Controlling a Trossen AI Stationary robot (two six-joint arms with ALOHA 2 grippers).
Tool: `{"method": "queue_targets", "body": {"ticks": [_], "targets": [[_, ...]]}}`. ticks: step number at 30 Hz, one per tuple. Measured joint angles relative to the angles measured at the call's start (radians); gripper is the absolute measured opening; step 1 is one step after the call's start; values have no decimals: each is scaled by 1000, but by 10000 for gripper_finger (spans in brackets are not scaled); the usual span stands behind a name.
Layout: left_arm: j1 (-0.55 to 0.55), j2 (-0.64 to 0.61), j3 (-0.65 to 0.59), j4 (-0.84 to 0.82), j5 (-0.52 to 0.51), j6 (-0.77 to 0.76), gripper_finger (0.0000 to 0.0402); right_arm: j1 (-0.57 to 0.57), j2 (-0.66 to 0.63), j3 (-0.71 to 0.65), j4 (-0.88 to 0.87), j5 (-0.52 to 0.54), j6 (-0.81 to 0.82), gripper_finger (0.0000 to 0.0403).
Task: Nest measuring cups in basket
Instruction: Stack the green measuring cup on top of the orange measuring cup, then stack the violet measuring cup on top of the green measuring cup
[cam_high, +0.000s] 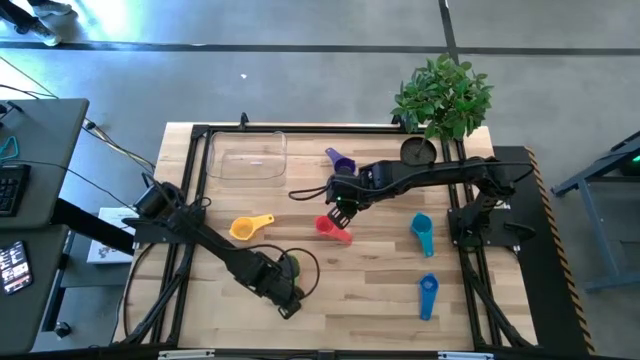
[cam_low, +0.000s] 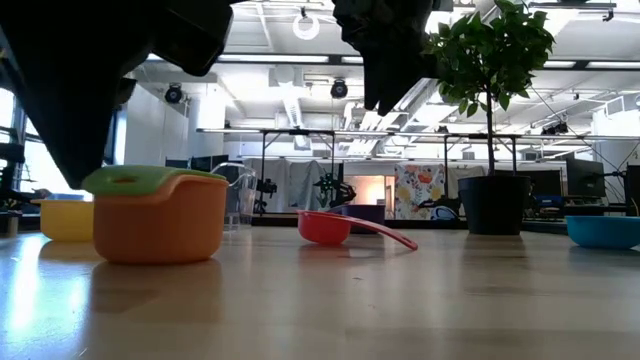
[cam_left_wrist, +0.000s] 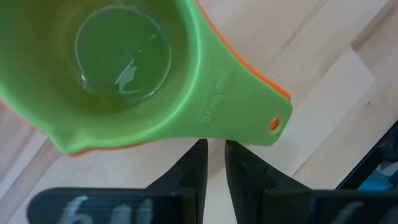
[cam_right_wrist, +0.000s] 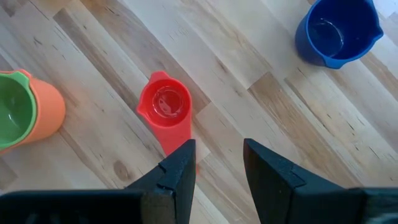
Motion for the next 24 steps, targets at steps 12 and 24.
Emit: {"method": "queue_targets", "body": {"ticks": [12,24], "targets": [[24,0,2,6,26,89,47,0,0,0,0,0,2,126],[28,-37,69,-214,52,216,47,0,0,0,1,-27,32,126]]}}
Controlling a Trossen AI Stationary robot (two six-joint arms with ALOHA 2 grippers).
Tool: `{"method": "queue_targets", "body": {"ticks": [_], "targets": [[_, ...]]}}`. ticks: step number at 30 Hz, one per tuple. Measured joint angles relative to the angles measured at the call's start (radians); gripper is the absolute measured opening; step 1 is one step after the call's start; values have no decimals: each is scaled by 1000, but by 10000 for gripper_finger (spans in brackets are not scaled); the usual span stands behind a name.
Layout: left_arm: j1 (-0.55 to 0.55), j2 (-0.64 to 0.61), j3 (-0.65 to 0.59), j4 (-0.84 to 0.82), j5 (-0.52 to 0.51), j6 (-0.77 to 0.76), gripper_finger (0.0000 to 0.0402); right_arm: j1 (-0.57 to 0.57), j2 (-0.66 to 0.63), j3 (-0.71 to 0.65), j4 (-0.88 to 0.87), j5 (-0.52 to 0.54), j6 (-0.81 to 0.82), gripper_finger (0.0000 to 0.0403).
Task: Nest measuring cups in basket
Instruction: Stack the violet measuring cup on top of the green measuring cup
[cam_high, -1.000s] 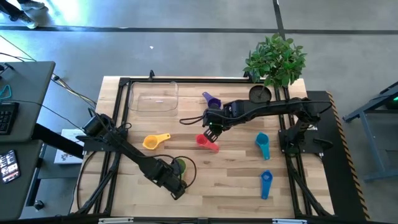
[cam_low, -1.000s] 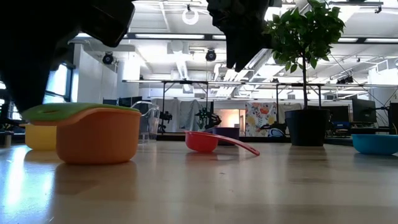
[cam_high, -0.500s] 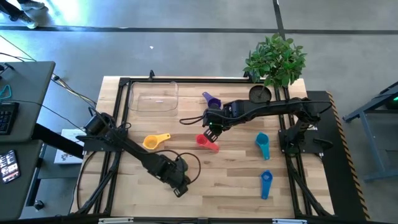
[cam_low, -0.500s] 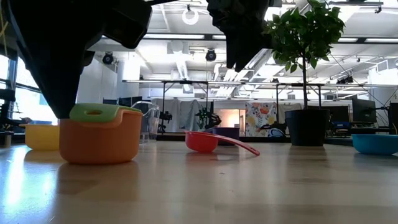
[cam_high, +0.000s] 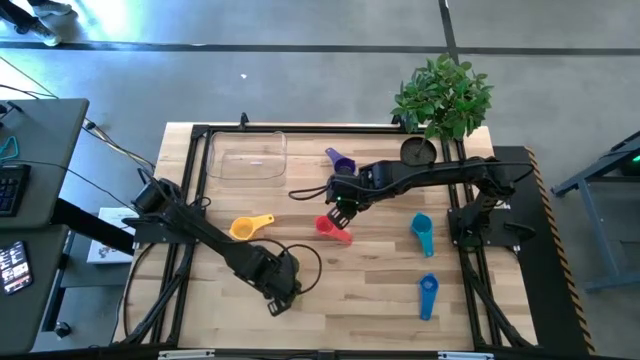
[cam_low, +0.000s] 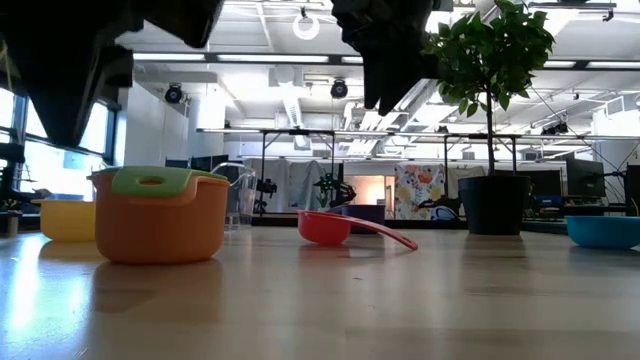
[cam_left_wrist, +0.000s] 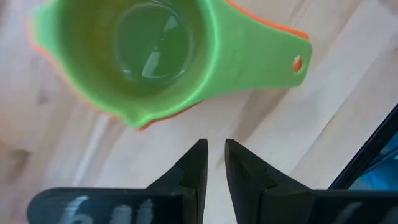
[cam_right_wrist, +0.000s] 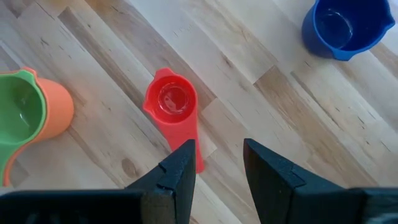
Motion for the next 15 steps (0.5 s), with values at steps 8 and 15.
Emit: {"method": "queue_targets", "body": {"ticks": [8,15], "targets": [[3,-158,1,-88,-117,58,47,0,1,0,7,-4,15,126],[31,-310,1,-175,-267,122,47,0,1,0,19,12,39,126]]}}
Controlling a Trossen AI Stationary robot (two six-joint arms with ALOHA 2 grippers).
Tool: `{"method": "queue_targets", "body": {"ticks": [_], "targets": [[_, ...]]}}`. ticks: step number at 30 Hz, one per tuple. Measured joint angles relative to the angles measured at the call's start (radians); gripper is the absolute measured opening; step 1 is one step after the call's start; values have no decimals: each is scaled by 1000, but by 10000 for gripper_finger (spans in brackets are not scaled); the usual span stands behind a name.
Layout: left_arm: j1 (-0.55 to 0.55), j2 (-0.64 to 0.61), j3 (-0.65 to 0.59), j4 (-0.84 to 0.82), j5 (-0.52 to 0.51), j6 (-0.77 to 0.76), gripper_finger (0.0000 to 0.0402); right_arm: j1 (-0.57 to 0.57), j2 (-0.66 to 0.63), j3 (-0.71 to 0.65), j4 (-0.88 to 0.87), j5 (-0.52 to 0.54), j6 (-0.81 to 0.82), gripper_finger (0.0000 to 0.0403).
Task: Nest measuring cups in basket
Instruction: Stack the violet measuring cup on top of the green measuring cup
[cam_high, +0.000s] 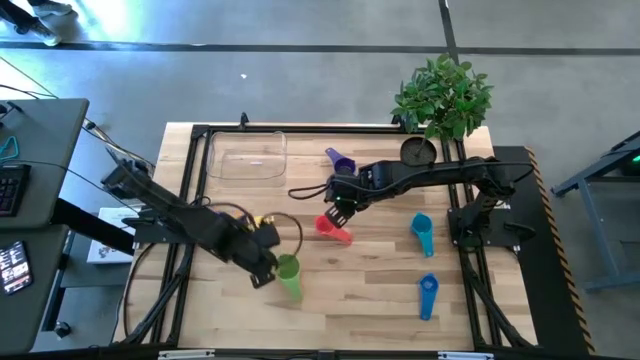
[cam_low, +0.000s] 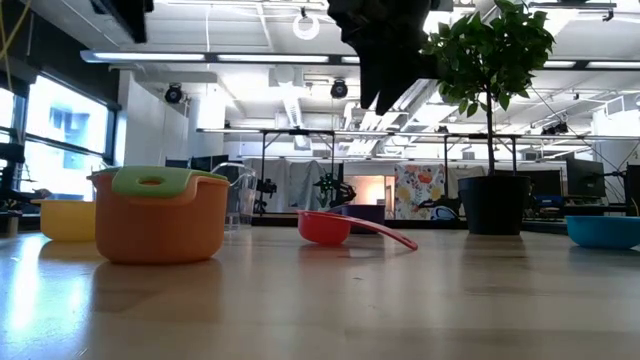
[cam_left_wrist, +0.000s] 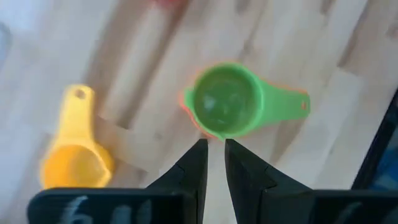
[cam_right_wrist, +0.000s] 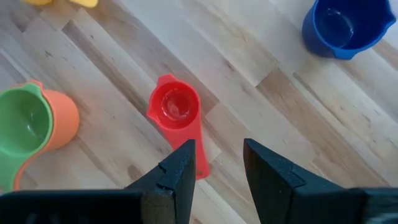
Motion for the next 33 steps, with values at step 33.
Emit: {"method": "queue_targets", "body": {"ticks": [33], "targets": [[267,-373,0,-98,-217,152,47,-339,5,0,176,-12,-432,172]]}}
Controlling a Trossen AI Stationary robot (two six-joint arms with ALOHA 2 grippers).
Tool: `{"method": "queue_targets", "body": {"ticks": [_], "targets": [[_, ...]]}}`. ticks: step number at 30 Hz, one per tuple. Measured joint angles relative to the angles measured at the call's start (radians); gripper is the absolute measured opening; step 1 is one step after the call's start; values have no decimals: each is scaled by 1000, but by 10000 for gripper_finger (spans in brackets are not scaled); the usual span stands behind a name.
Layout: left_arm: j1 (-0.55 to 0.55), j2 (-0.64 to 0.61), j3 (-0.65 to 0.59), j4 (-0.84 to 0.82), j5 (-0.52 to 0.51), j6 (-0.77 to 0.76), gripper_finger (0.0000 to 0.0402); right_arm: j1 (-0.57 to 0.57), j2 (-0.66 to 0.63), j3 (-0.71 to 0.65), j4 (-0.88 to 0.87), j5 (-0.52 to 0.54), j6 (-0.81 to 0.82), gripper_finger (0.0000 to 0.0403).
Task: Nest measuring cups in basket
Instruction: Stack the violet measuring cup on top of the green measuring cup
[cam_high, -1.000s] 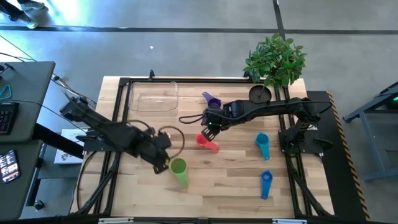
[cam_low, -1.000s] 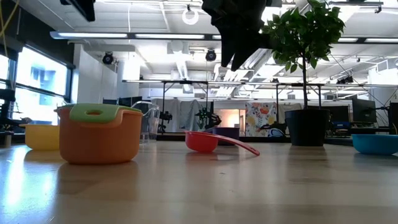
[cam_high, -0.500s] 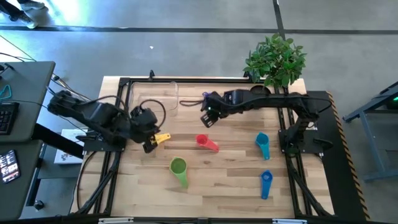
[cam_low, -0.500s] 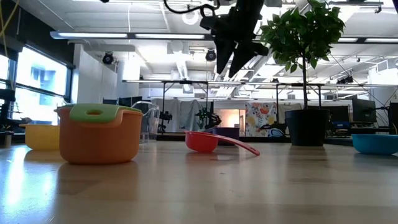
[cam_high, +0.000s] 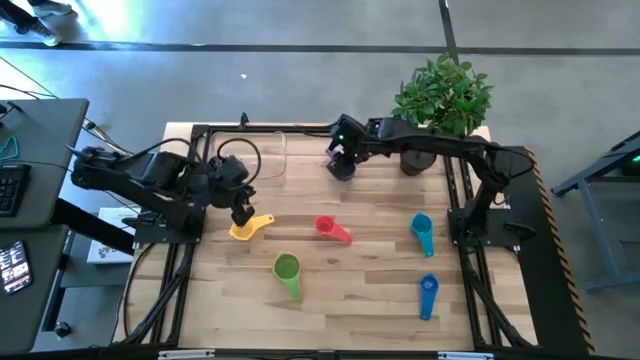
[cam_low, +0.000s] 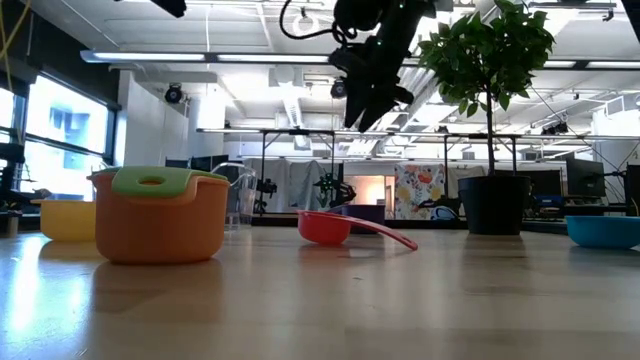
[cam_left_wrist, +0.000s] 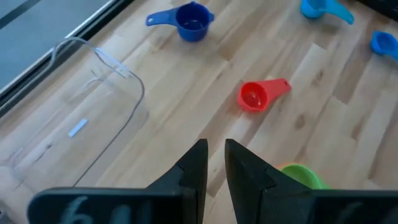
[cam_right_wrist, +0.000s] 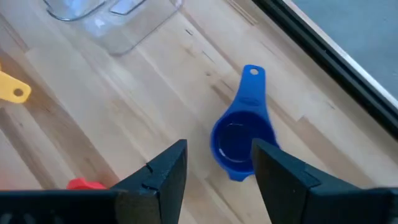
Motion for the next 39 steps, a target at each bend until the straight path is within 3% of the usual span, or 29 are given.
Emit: {"method": "queue_targets", "body": {"ticks": [7,20,39], "targets": [[65,-1,0,-1,0,-26,47,-29,69,0,0,-54,-55,172],[147,-1,0,-1,-1,-71,47,-28,178,-2,12,-50,-126,172],[160,-1,0,0,-1,-105,47,-28,304,-1,40,-42,-153,167]]}}
